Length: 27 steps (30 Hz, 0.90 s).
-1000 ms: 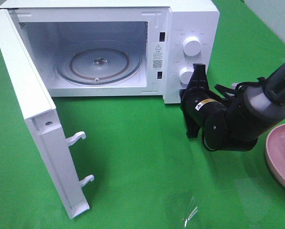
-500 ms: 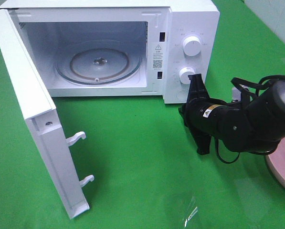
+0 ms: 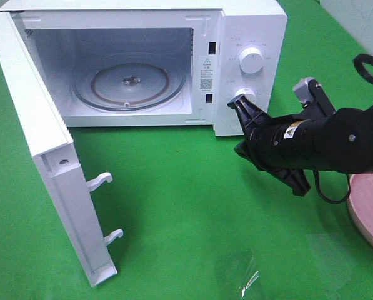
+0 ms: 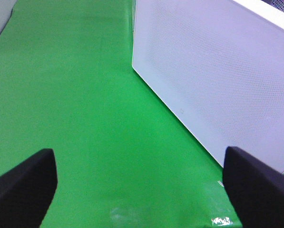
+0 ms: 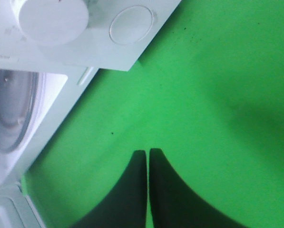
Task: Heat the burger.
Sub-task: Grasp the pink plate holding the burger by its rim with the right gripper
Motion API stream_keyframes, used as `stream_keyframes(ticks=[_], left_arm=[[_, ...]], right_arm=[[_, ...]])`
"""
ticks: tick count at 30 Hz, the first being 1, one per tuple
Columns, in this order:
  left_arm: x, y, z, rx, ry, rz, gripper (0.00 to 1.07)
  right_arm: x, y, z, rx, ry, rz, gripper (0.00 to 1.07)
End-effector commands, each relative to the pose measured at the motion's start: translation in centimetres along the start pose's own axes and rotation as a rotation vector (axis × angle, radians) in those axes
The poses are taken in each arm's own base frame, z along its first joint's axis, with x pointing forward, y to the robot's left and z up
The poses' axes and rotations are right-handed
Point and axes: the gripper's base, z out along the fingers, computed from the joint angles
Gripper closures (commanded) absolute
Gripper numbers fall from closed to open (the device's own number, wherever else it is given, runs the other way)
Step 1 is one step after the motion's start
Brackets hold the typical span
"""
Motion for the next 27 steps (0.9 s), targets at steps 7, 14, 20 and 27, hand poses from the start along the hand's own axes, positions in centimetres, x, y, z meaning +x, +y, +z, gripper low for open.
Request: stream_keyframes(ticks=[7,14,20,27], left_arm=[[0.1,0.0,0.0,0.006,0.002,-0.001,0.20],[0.1,0.0,0.0,0.006,0.002,-0.001,0.20],[0.1,0.0,0.0,0.006,0.002,-0.001,0.20],[0.1,0.0,0.0,0.006,0.002,-0.001,0.20]], right_arm=[[0.5,0.0,-1.9,0.086,0.134,-0.338,1.05],[0.0,-0.9,-2.8,0.166,0.232,-0.507,1.04],[-0.8,-1.4,-3.2,0.273,0.367,-0.673,1.03],[-1.6,-0.7,-3.9,0.362,0.509,-0.874,1.01]])
